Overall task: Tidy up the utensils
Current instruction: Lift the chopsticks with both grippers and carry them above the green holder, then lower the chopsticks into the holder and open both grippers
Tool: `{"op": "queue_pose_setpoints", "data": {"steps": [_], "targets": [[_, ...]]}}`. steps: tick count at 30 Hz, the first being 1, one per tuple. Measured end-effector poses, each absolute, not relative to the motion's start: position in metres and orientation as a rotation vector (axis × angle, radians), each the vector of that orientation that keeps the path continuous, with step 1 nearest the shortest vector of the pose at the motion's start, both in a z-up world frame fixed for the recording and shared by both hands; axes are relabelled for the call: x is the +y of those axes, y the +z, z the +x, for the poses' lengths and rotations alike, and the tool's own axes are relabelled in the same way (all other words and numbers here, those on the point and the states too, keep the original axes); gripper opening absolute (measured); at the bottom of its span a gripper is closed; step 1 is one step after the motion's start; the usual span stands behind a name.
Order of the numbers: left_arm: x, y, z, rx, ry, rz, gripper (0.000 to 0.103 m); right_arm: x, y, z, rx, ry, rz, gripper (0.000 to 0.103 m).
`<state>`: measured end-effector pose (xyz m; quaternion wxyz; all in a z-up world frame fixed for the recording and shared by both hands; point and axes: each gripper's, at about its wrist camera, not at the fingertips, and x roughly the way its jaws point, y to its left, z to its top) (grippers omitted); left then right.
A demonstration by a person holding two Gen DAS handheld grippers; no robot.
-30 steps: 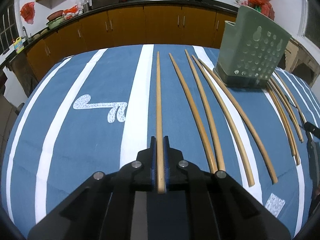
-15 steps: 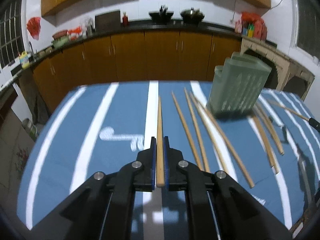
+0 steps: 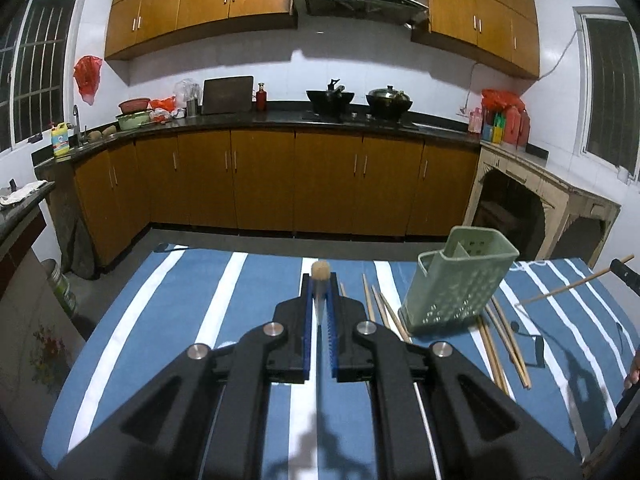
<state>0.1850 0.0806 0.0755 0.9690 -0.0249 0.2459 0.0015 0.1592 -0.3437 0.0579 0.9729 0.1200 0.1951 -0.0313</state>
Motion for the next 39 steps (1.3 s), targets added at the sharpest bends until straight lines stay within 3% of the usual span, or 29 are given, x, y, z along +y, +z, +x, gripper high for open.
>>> {"op": "queue_pose_setpoints", "data": {"steps": [10,21,26,39], "targets": [[0.089,0.104,0.188,0.449,0.000,-0.069,0.008,-0.345,0.104,0.169,0.321,-0.025,0.248,0.008],[0.062,0.204,0.193,0.251,-0.082,-0.091,0.008,-0.315,0.196,0.180,0.117,0.126,0.265,0.008],[0.037,0.236,0.204,0.179,-0.143,-0.140,0.008,-0.295,0.203,0.194,0.065,0.169,0.262,0.008],[-0.006,0.180,0.251,0.321,-0.235,-0.172,0.008,-0.270,0.143,0.234,0.140,0.168,0.263,0.008]]}}
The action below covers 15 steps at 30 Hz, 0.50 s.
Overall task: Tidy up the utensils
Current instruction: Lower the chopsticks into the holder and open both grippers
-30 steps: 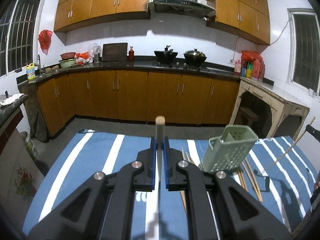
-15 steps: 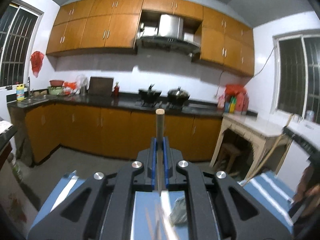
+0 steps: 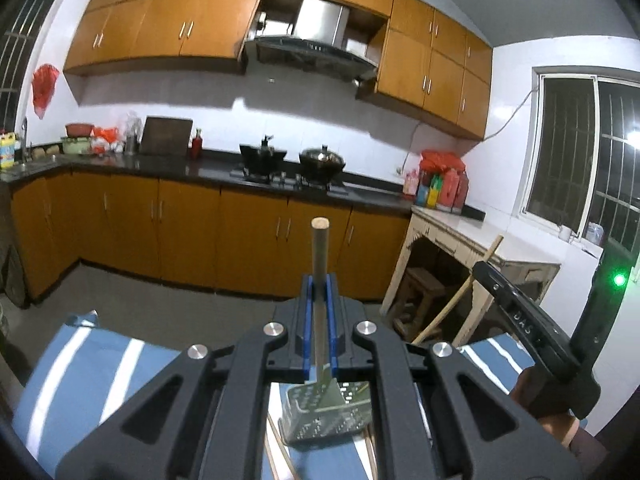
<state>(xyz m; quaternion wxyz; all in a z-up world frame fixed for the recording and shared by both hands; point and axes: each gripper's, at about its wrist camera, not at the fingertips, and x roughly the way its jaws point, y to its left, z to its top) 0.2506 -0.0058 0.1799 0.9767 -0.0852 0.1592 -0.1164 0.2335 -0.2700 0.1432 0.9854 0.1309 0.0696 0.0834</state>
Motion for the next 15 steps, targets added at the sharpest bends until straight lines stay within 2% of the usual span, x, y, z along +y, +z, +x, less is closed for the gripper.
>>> {"op": "queue_pose_setpoints", "data": {"steps": [12,13,14,15], "targets": [[0.000,0.128,0.274,0.443,-0.215,-0.180,0.009,-0.268,0.116,0.245,0.273,0.194,0.296,0.010],[0.003,0.126,0.272,0.445,-0.212,-0.182,0.011,-0.268,0.116,0.244,0.277,0.191,0.289,0.016],[0.005,0.125,0.272,0.449,-0.206,-0.182,0.012,-0.269,0.116,0.241,0.278,0.184,0.284,0.031],[0.008,0.125,0.271,0.451,-0.200,-0.184,0.016,-0.269,0.117,0.237,0.274,0.176,0.282,0.039]]}}
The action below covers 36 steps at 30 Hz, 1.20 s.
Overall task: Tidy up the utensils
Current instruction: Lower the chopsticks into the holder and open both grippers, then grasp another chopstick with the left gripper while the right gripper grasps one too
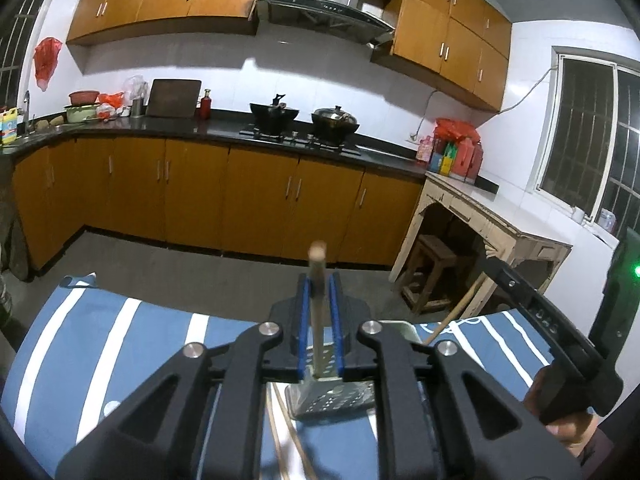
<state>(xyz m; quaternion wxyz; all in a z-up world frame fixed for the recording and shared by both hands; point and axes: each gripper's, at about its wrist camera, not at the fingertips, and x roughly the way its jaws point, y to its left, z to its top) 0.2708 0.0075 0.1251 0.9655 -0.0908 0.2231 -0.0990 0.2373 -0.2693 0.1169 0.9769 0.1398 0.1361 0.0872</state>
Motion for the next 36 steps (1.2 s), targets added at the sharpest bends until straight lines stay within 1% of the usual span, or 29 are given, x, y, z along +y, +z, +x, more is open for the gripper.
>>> {"op": "queue_pose_setpoints", "data": {"steps": [1,6,8,13,15,18,23,24,29,30,32,36], "targets": [[0.010,0.125,0.270,0.452,-0.195,-0.187,0.020,-0.270,0.117,0.235,0.270,0.170,0.282,0.048],[0.022,0.129,0.256,0.439,-0.169,-0.217,0.031,-0.277,0.123,0.223,0.267,0.160,0.283,0.048],[0.028,0.133,0.247,0.426,-0.160,-0.227,0.036,-0.280,0.127,0.213,0.260,0.154,0.281,0.051],[0.045,0.138,0.222,0.398,-0.127,-0.234,0.043,-0.290,0.119,0.192,0.283,0.118,0.257,0.054],[0.051,0.134,0.209,0.394,-0.104,-0.222,0.044,-0.296,0.106,0.184,0.319,0.095,0.248,0.054],[0.057,0.120,0.194,0.407,-0.064,-0.192,0.050,-0.304,0.081,0.179,0.386,0.067,0.243,0.054],[0.060,0.073,0.188,0.506,-0.011,-0.141,0.054,-0.313,0.025,0.182,0.540,0.026,0.254,0.054],[0.061,0.061,0.189,0.536,0.006,-0.132,0.055,-0.312,0.010,0.185,0.589,0.023,0.259,0.053],[0.063,0.006,0.198,0.678,0.040,-0.127,0.057,-0.298,-0.037,0.198,0.745,0.041,0.234,0.035],[0.064,-0.003,0.200,0.700,0.043,-0.127,0.058,-0.293,-0.044,0.203,0.773,0.050,0.228,0.034],[0.064,-0.018,0.201,0.739,0.048,-0.129,0.059,-0.286,-0.053,0.206,0.798,0.056,0.212,0.029],[0.067,-0.041,0.200,0.788,0.042,-0.148,0.060,-0.276,-0.063,0.216,0.830,0.053,0.184,0.025]]}}
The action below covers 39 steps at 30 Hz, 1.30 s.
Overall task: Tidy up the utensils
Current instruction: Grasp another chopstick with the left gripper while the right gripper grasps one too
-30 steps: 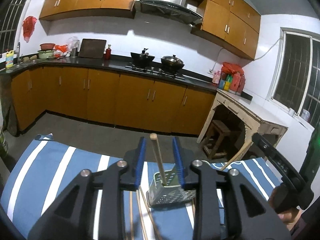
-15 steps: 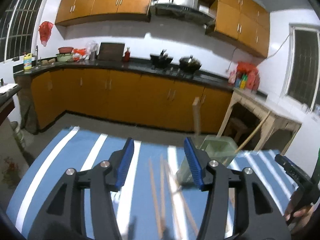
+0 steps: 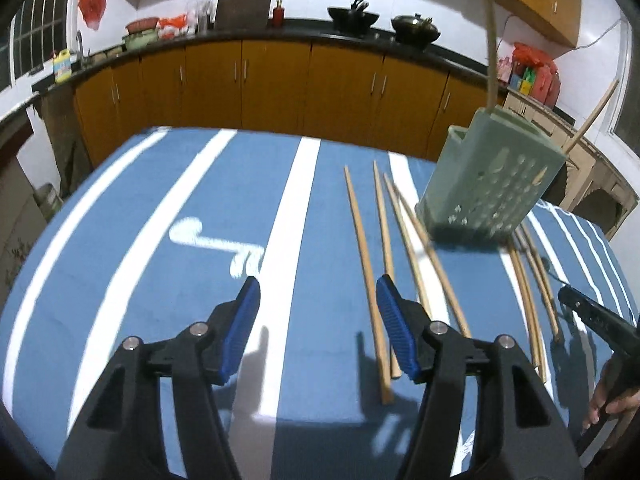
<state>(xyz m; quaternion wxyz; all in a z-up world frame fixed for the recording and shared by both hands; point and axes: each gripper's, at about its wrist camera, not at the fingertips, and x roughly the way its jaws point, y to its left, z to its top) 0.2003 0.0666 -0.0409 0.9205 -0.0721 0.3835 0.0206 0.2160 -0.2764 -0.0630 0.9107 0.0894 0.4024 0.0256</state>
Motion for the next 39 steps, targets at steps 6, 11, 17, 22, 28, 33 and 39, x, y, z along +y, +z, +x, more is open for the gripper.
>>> {"op": "queue_pose_setpoints", "data": {"steps": [6,11,17,22,28,33,39], "targets": [[0.067,-0.052,0.204,0.818,0.023,-0.162,0.058,-0.274,-0.072,0.218,0.851,0.054,0.155,0.023],[0.058,-0.055,0.210,0.835,-0.015,-0.157,0.044,-0.285,-0.075,0.217,0.845,0.001,0.149,0.008],[0.042,-0.064,0.220,0.860,-0.048,-0.141,0.038,-0.314,-0.077,0.211,0.838,-0.067,0.216,0.008],[0.030,-0.073,0.233,0.889,-0.055,-0.118,0.028,-0.313,-0.078,0.210,0.839,-0.064,0.206,0.008],[0.021,-0.080,0.241,0.892,-0.026,-0.055,0.014,-0.314,-0.078,0.210,0.839,-0.062,0.209,0.008],[0.035,-0.080,0.236,0.895,0.005,-0.076,0.008,-0.310,-0.078,0.204,0.841,-0.040,0.194,0.008],[0.050,-0.081,0.221,0.891,-0.007,-0.088,0.009,-0.309,-0.079,0.190,0.843,0.005,0.200,0.008]]}}
